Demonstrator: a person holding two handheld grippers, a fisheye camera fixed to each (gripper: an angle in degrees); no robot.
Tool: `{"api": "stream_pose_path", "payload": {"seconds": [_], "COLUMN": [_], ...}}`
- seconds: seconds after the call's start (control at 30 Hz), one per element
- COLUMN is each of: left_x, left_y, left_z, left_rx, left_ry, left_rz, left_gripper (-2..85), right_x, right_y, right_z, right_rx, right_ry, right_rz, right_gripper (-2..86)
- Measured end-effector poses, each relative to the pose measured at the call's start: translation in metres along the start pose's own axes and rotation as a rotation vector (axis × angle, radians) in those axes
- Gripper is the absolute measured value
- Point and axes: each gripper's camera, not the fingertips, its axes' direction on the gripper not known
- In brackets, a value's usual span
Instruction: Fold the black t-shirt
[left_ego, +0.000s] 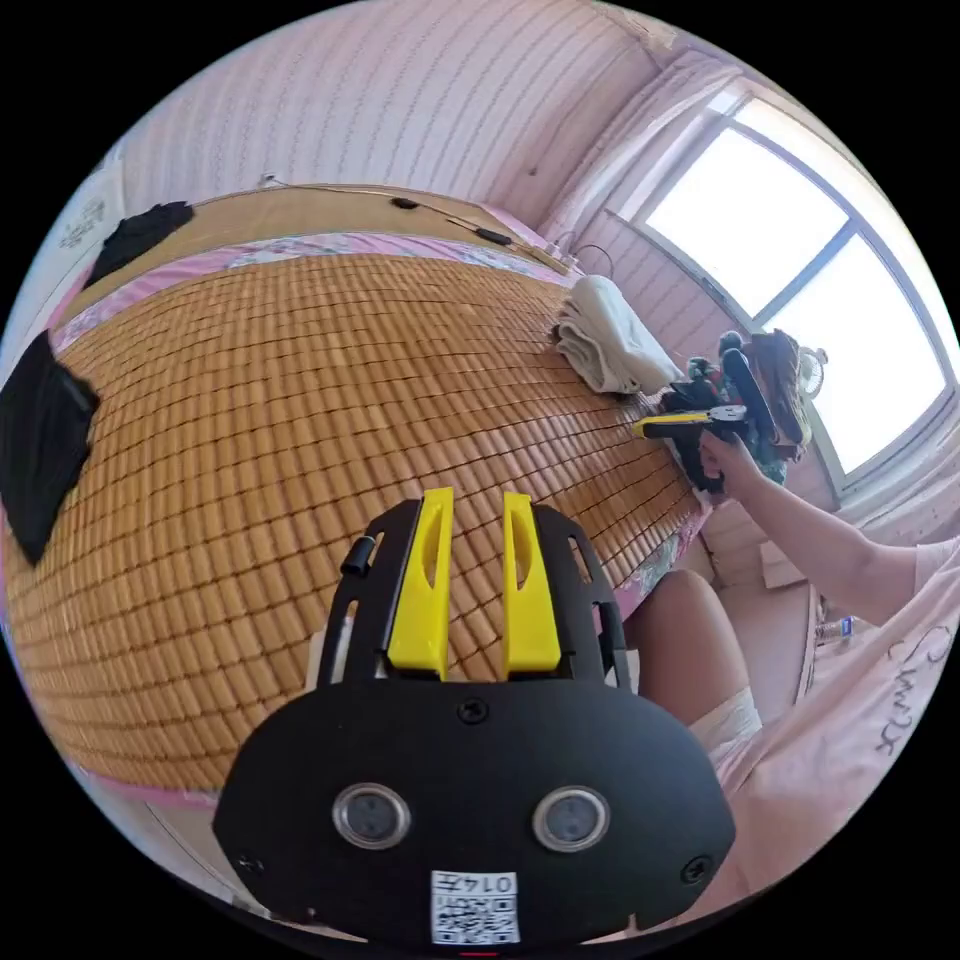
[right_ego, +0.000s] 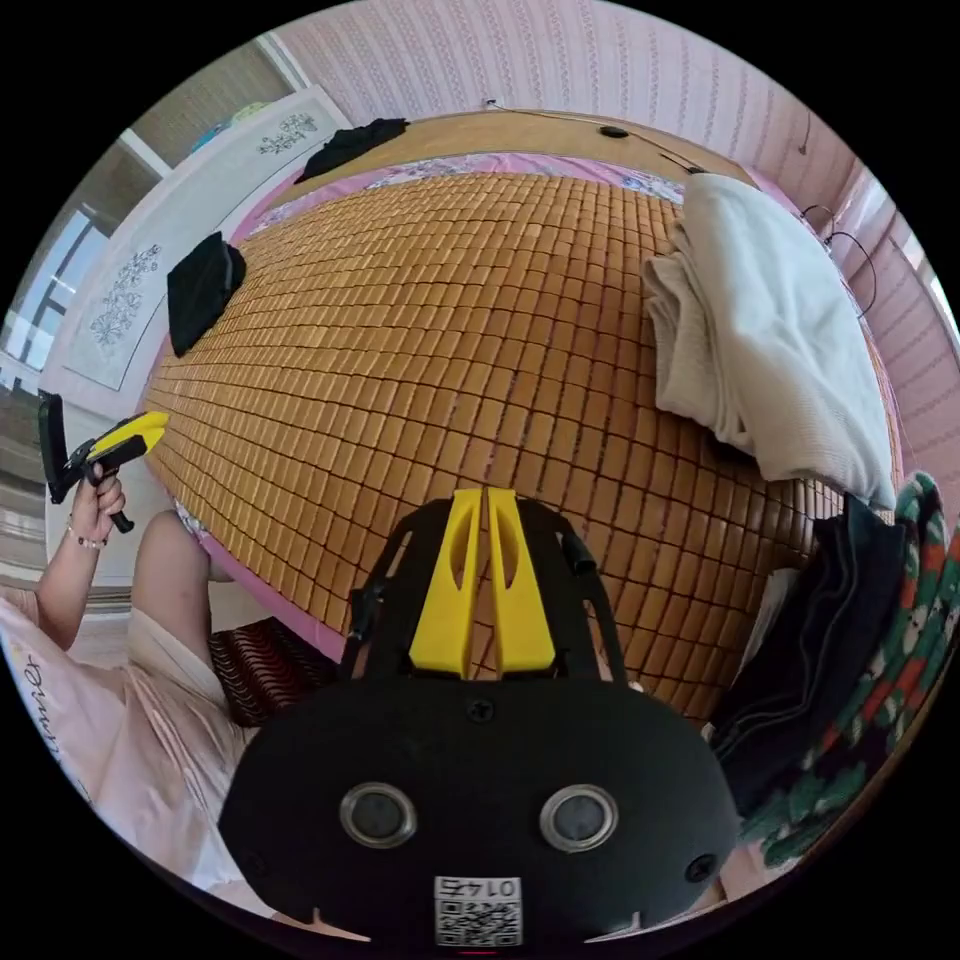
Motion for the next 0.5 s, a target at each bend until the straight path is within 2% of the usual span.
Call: {"api": "stream_pose_path", "payload": {"seconds": [0.17,0.27,0.5], "left_x": [-0.081,-0.118,-0.194], "left_y": [0.126,0.178,0.200], "left_z": [-0.125,-0.176,-0.220], "left_rx": [0.124,0.223,0.250], "left_ry": [-0.187,-0.214,-0.306], "left_rz": [-0.325,-0.469,-0.518], "left_gripper": [8.3,8.6,8.7], "right_x": [-0.169,-0.264,-0.438], "right_y": [-0.027,-0.051,-0.111], "right_z": [0.081,0.111,0.146], "right_rx": [-0.076,-0.083,-0.029], "right_ry": [-0.101,-0.158,-0.081], "right_rz": [-0.315,-0.468,-0.778], "right_gripper": [5.7,6.3,7.7]}}
